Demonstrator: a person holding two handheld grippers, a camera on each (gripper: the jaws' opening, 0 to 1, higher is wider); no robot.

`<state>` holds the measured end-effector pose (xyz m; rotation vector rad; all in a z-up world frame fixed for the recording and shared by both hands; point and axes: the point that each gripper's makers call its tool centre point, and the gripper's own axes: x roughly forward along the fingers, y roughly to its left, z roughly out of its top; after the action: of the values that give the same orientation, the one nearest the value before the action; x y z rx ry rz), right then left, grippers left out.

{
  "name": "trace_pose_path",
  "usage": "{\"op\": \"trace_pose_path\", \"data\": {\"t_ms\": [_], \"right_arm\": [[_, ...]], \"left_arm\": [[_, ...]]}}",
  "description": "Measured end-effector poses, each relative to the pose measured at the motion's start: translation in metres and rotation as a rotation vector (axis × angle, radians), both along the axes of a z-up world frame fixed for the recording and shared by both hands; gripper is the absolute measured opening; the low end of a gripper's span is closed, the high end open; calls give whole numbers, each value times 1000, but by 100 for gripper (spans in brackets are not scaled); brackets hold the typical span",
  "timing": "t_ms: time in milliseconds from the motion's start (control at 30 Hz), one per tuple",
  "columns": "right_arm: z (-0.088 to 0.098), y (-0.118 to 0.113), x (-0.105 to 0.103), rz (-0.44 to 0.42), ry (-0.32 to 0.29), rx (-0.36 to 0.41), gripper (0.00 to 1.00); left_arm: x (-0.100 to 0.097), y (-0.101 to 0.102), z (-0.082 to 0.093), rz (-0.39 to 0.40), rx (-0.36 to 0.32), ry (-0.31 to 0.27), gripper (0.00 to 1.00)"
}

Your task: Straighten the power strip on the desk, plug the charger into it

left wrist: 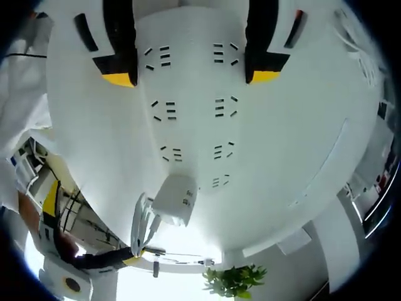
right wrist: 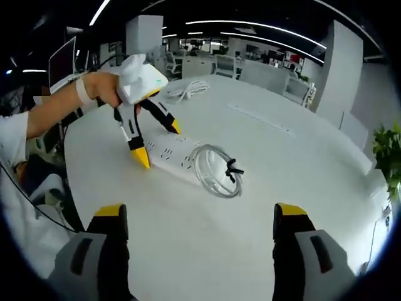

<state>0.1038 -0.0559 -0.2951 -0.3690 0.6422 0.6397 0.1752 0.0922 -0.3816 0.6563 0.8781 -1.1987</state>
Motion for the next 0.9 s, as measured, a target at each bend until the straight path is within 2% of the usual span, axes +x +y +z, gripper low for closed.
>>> {"op": "trace_pose_path", "data": {"t_ms": [233,433,633,800,900], "right_arm": [[4,3,-25,12,-29,26,97],[-2,-4,-39,-24,-34,67,97],[-13,-13,-49,-60,-33,88,97],[-18,-18,-53,-74,-26,97,97],[-20,-19,-56,-76,-24,96,97]], "left_arm": [[0,-1,1,7,-22,-11,71],[0,-2,3,18,-60,-33,72],[-4,-6,6,8,-54,-47,83],[-4,-7,25,50,-107,-47,90],[-6,1,33,81,-104,-67,96]]}}
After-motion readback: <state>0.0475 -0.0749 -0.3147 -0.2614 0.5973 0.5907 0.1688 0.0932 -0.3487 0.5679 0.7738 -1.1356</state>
